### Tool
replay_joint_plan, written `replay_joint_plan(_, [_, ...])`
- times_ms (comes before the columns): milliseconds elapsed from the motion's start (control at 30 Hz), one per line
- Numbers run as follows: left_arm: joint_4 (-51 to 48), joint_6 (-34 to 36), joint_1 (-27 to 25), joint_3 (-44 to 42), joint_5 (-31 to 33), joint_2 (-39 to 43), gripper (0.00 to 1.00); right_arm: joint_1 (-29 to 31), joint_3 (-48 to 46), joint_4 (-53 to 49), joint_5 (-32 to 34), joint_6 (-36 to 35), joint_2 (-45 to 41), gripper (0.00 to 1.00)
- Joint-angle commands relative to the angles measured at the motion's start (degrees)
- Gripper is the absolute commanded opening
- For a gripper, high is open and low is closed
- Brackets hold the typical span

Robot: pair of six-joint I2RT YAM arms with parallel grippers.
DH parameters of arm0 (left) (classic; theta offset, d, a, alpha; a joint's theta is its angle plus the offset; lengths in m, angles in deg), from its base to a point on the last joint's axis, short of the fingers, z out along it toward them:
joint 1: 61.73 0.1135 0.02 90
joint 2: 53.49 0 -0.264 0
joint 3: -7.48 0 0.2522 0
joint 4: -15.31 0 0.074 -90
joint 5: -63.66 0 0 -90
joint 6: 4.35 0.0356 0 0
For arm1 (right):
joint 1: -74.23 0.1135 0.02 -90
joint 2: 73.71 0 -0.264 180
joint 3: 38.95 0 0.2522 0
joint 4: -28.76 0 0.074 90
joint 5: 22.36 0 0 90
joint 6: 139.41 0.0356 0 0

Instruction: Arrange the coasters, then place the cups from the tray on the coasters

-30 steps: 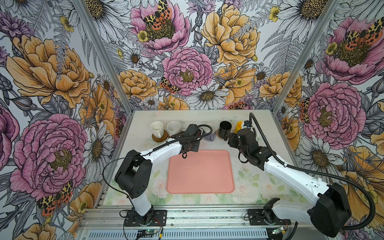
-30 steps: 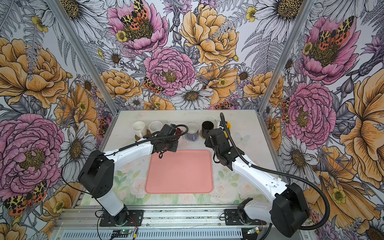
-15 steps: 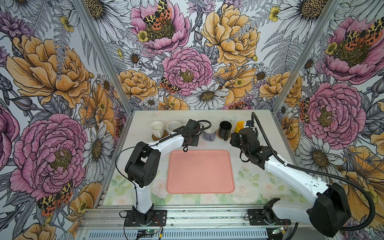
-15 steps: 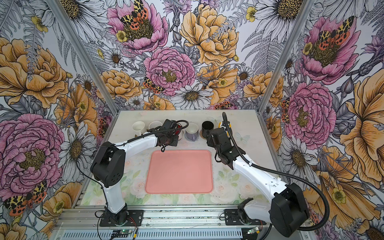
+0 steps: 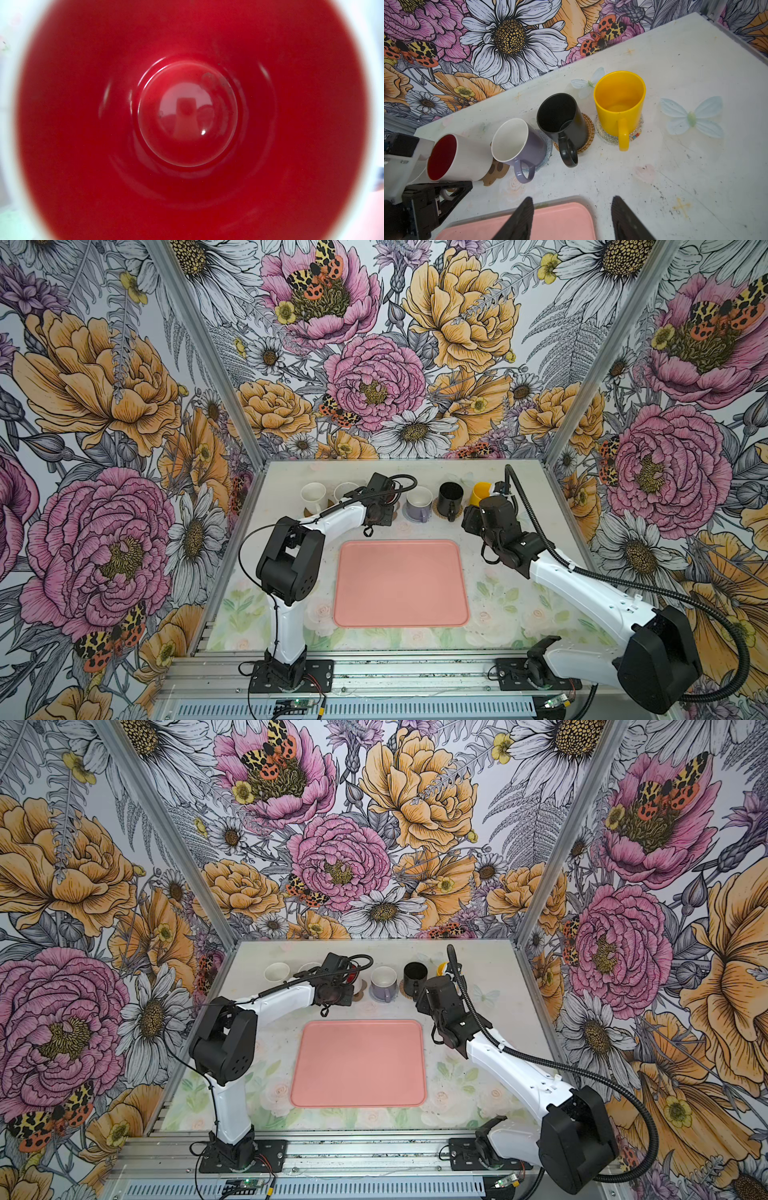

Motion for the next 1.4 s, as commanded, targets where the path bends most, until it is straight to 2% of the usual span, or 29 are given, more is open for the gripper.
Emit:
replay_joint_plan(0, [3.7,1.5,0.5,3.0,-0.8,-0.3,0.0,-0.4,-0.5,0.9,-0.8,0.4,0.0,0.62])
replay_joint_plan(1367, [1.6,1.4,1.6,7.1,0.8,-5.6,0.0,-0.8,-0.5,0.8,-1.6,1.0,0.4,0.62])
